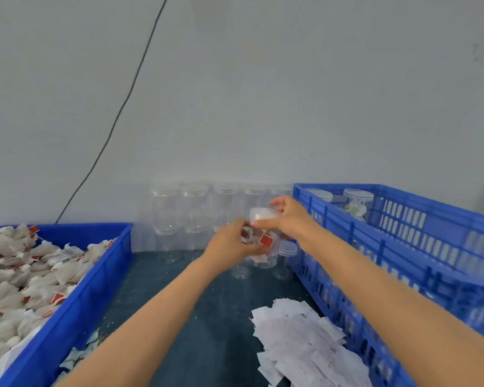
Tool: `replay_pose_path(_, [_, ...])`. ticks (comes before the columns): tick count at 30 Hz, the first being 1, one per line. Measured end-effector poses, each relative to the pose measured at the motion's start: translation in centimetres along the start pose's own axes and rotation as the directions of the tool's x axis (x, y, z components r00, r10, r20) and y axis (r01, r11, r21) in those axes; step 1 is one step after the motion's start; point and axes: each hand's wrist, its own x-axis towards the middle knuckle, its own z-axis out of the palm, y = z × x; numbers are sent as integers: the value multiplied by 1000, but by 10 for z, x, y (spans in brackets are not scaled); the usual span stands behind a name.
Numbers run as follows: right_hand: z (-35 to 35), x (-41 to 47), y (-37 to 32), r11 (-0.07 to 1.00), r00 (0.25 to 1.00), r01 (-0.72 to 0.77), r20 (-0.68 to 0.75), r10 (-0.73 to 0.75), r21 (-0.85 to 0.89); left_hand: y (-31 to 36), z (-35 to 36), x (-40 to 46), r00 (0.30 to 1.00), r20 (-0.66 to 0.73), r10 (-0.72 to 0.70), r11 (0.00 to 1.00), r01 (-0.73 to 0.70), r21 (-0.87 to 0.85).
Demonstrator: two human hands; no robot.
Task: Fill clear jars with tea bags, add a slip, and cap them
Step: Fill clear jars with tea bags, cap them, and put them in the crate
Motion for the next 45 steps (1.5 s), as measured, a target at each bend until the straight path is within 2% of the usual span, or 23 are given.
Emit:
replay_pose_path(5, [-77, -2, -31, 995, 983, 77, -169, -67, 59, 79, 5, 40, 973, -2, 230, 969, -229, -91])
replay_pose_path(8, [-117, -9, -36, 992, 959, 97, -273, -73, 75, 115, 23, 56, 952, -1, 306, 939, -302, -166])
replay_pose_path(12, [-157, -20, -25, 993, 920, 105, -386, -75, 57, 148, 56, 71, 936, 80, 344, 904, -307, -297])
replay_pose_path(15, [-178, -29, -12, 998, 901, 62, -431, -45, 26, 161, 77, 73, 917, 172, 359, 908, -301, -290])
replay_pose_path(21, [-206, -36, 1, 992, 872, 22, -483, -78, -122, 179, 98, 68, 905, 193, 380, 893, -304, -331])
replay_pose_path(23, [-210, -38, 6, 986, 894, -46, -447, -31, -161, 182, 102, 68, 912, 184, 367, 915, -319, -248])
replay_pose_path(26, [-213, -42, 19, 954, 929, -245, -322, 181, -171, 178, 102, 68, 904, 256, 343, 939, -336, -71])
replay_pose_path(28, [-211, -46, 26, 912, 918, -373, -211, 336, -169, 174, 102, 66, 889, 306, 341, 922, -380, 75])
replay_pose_path(31, [-202, -48, 35, 848, 882, -469, -83, 464, -247, 172, 104, 63, 872, 350, 343, 869, -436, 234])
replay_pose_path(36, [-194, -43, 50, 780, 847, -489, -2, 531, -390, 171, 111, 59, 833, 413, 369, 794, -513, 325])
replay_pose_path(45, [-192, -47, 52, 740, 826, -479, 43, 562, -472, 171, 110, 55, 810, 405, 424, 773, -557, 304])
